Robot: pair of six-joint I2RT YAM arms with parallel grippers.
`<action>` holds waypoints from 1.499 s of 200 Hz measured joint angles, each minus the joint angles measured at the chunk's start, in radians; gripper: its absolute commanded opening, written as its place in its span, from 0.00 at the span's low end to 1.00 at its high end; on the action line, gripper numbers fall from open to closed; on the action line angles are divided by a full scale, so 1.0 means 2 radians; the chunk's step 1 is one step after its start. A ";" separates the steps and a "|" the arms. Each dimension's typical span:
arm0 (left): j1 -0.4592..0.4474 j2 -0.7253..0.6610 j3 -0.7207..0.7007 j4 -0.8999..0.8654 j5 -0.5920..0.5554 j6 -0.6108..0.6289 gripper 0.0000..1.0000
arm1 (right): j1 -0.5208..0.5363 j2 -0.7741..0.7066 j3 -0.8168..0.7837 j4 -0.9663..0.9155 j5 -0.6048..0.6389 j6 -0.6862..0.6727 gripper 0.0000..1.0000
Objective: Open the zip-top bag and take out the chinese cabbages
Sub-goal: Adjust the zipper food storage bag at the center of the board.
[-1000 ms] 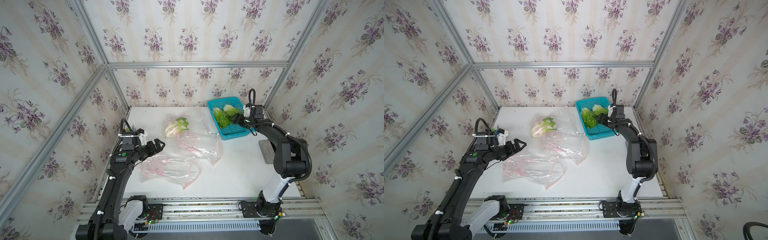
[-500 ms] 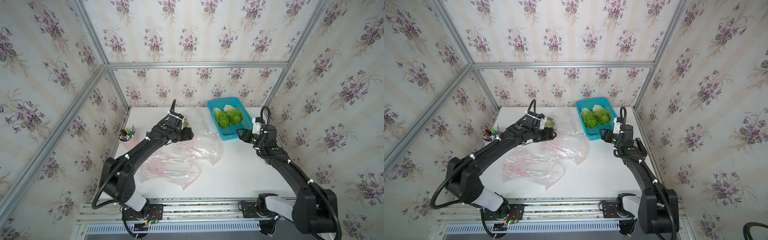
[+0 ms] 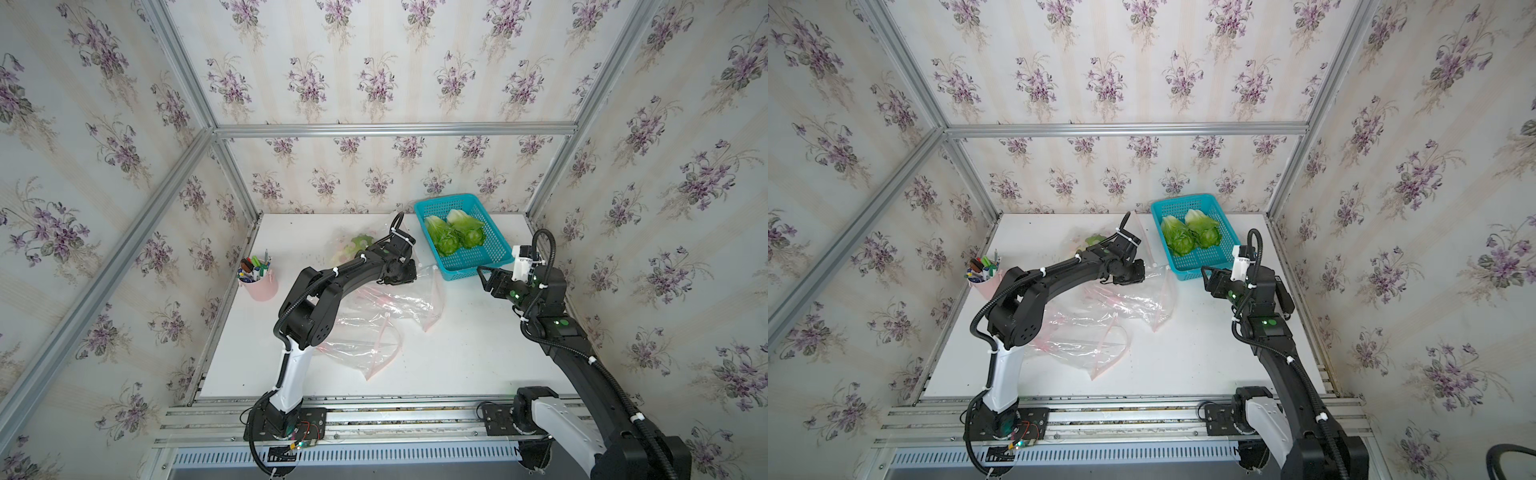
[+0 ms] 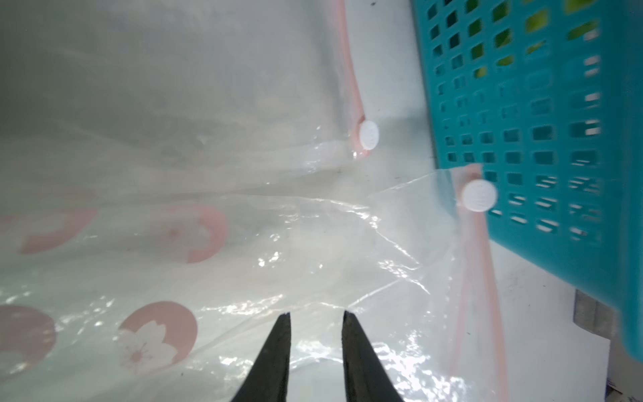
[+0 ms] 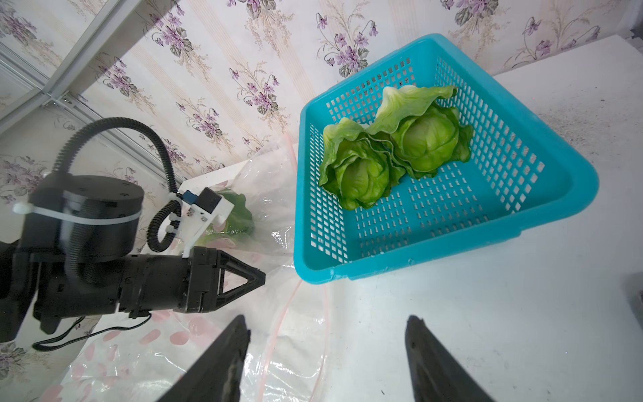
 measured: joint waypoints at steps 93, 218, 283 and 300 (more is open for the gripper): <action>0.034 -0.162 -0.208 0.001 -0.053 0.037 0.35 | 0.000 -0.003 -0.006 -0.018 -0.004 -0.002 0.71; 0.011 -0.153 -0.145 0.080 -0.081 -0.045 0.95 | 0.007 -0.019 -0.031 -0.023 0.002 0.002 0.76; -0.021 -0.027 -0.185 0.328 -0.117 -0.251 0.78 | 0.014 -0.049 -0.045 -0.022 0.003 0.000 0.77; -0.032 -0.002 -0.168 0.367 -0.133 -0.278 0.74 | 0.014 -0.054 -0.044 -0.023 0.002 0.000 0.77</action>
